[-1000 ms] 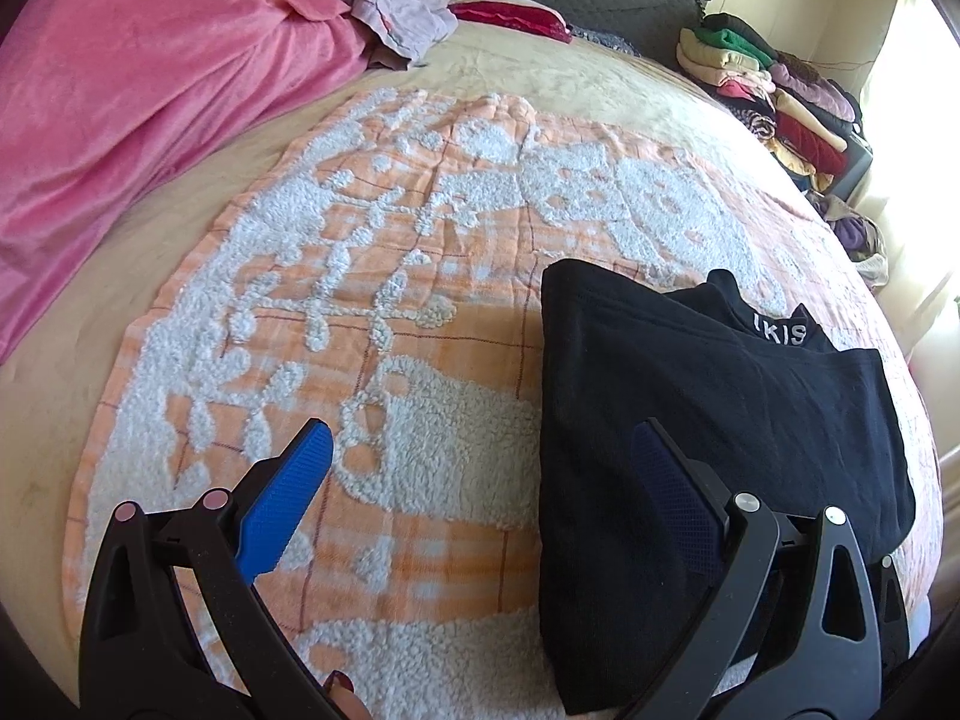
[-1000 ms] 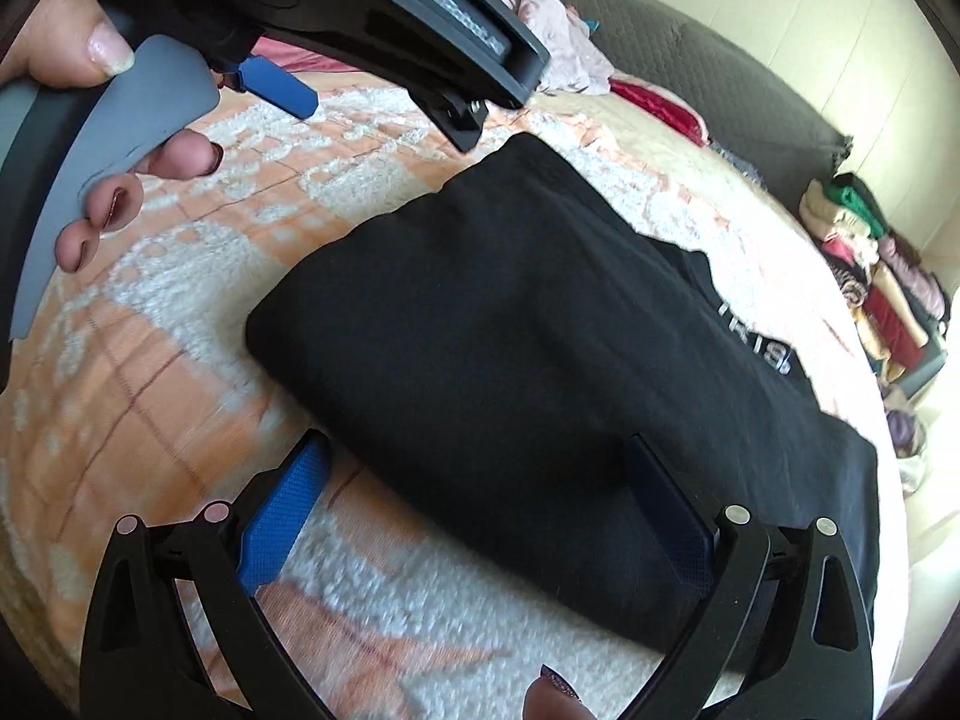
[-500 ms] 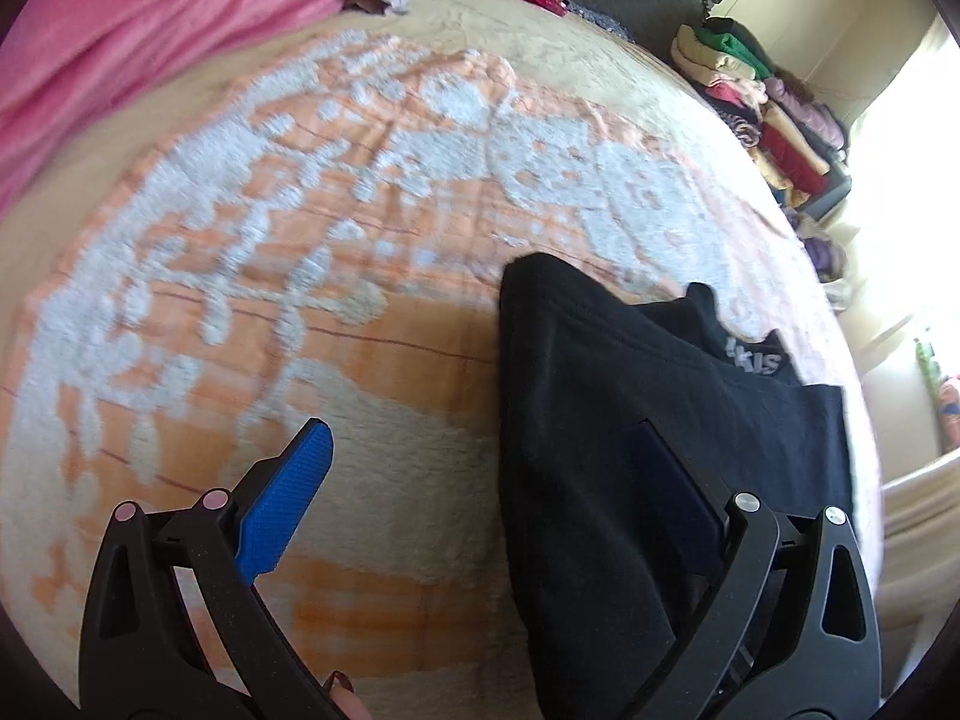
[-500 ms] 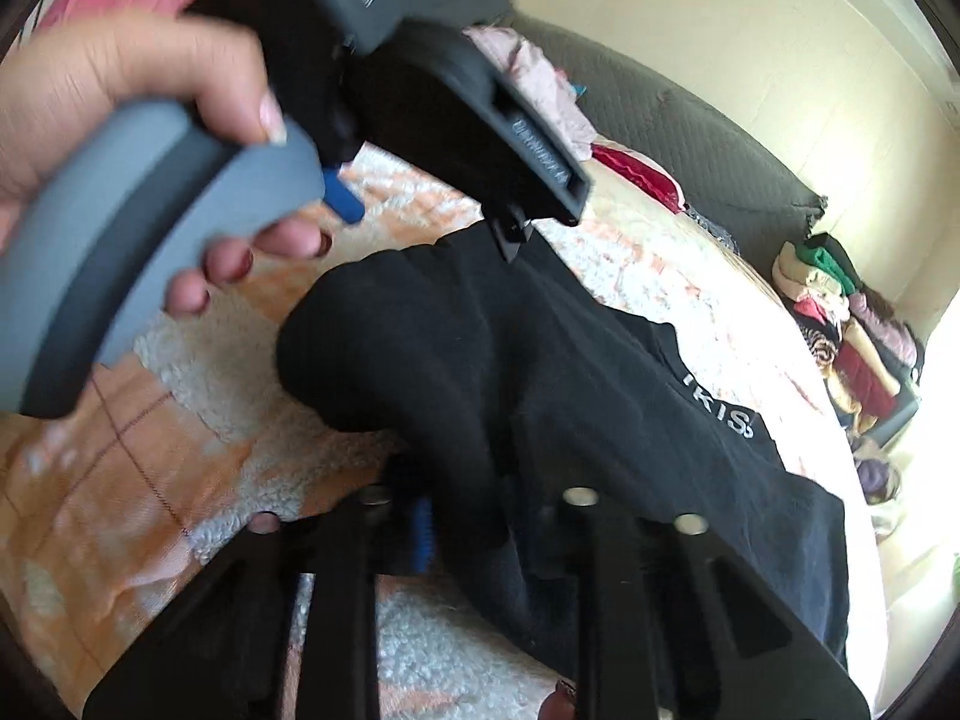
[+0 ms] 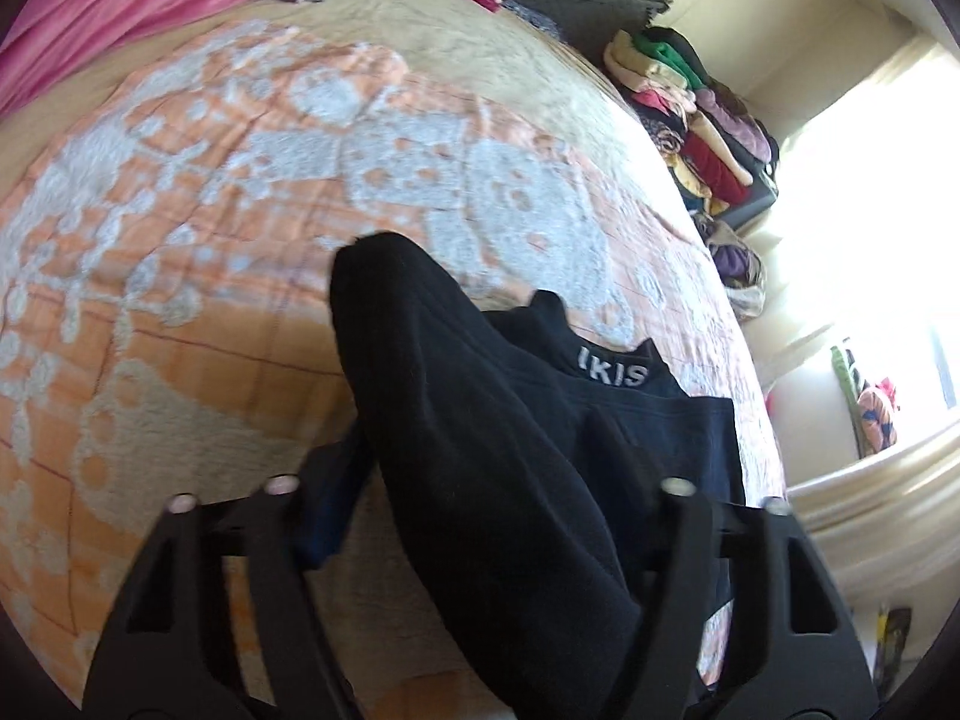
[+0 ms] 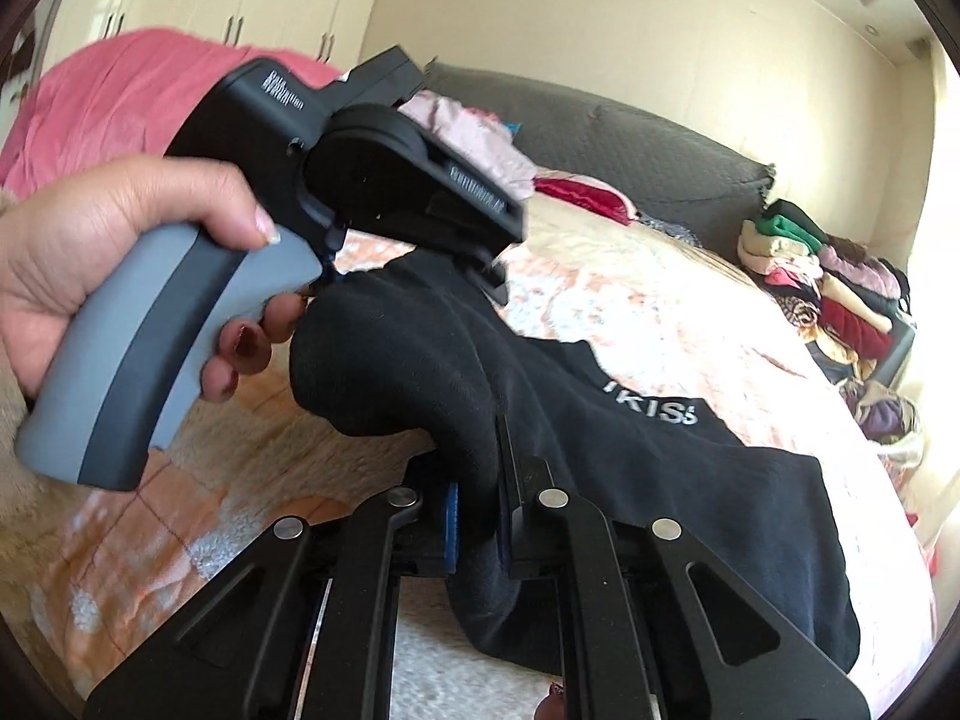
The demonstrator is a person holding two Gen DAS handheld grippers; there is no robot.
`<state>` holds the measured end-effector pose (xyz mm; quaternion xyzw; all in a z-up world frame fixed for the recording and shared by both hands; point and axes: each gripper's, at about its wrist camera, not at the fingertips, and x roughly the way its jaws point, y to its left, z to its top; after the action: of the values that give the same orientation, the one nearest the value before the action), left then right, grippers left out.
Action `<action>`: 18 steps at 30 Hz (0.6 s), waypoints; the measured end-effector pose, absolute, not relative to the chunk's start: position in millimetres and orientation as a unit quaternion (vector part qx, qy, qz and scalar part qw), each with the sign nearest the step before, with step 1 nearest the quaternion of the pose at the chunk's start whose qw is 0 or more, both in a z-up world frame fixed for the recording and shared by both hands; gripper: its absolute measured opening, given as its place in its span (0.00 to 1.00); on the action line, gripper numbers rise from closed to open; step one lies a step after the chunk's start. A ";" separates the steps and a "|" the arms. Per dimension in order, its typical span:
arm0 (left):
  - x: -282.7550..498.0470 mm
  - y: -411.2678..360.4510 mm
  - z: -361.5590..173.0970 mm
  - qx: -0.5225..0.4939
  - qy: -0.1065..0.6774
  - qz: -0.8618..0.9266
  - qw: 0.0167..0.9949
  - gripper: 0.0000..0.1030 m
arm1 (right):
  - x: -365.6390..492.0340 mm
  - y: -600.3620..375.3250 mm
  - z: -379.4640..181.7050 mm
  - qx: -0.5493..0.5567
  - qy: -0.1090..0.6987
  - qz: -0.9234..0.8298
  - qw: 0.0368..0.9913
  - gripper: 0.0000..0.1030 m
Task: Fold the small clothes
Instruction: 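Close both tools on the sweatshirt side edge and lift it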
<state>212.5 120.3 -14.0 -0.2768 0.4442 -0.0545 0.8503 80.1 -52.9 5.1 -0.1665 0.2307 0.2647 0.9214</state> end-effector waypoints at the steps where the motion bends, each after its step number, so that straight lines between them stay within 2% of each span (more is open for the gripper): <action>1: 213.2 115.0 -10.9 -0.271 0.442 -0.056 0.853 0.37 | 80.0 -56.7 6.9 -0.162 0.229 0.261 0.924 0.08; 2: 213.9 109.5 -7.7 -0.266 0.440 -0.059 0.856 0.28 | 80.1 -60.4 8.3 -0.157 0.228 0.257 0.926 0.07; 18: 230.4 18.1 49.6 -0.201 0.406 -0.097 0.886 0.26 | 76.5 -135.6 29.5 -0.059 0.207 0.204 0.955 0.07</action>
<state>230.4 18.1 49.6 -0.2014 0.4055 -0.0966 0.8864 76.5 -135.6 29.5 -0.0588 0.2067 0.2038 0.9551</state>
